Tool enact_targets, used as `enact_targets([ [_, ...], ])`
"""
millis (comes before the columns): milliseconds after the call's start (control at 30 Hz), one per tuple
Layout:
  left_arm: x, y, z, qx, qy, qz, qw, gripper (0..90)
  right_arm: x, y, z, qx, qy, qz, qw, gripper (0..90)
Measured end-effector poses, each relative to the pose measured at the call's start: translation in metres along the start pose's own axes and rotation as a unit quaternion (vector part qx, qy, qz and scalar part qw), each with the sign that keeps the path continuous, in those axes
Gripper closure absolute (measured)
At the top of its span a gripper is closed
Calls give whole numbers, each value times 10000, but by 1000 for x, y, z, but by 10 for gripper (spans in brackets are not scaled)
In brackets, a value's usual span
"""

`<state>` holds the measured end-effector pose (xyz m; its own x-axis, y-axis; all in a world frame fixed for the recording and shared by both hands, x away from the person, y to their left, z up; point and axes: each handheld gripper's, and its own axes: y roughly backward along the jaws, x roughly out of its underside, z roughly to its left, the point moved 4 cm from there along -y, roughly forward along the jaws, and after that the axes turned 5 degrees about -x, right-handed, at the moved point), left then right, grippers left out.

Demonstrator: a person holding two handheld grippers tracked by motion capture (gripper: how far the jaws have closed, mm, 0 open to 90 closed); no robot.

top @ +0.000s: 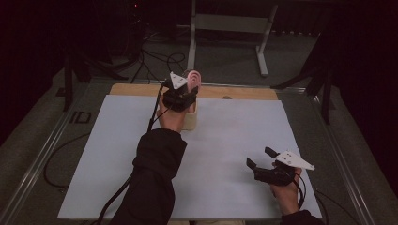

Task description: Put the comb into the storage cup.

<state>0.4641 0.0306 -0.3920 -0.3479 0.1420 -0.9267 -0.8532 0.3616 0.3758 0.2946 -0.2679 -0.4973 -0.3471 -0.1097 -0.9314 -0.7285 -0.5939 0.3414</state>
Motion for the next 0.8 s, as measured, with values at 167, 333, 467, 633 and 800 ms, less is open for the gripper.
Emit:
enact_targets([
  [167, 5, -2, -1, 5, 1, 56, 10000, 636, 1, -1, 0, 2, 0, 29, 10000, 100],
  [333, 9, -5, -3, 18, -17, 116, 9999, 634, 1, -1, 0, 6, -3, 38, 10000, 100],
  [467, 12, -7, -5, 25, -36, 148, 9999, 631, 1, -1, 1, 11, -10, 55, 10000, 100],
  [633, 17, -8, -6, 43, -16, 162, 9999, 629, 1, -1, 1, 12, -7, 58, 10000, 100],
  [800, 24, -11, -4, 20, 4, 249, 9997, 631, 2, -2, 1, 5, 0, 75, 10000, 100],
])
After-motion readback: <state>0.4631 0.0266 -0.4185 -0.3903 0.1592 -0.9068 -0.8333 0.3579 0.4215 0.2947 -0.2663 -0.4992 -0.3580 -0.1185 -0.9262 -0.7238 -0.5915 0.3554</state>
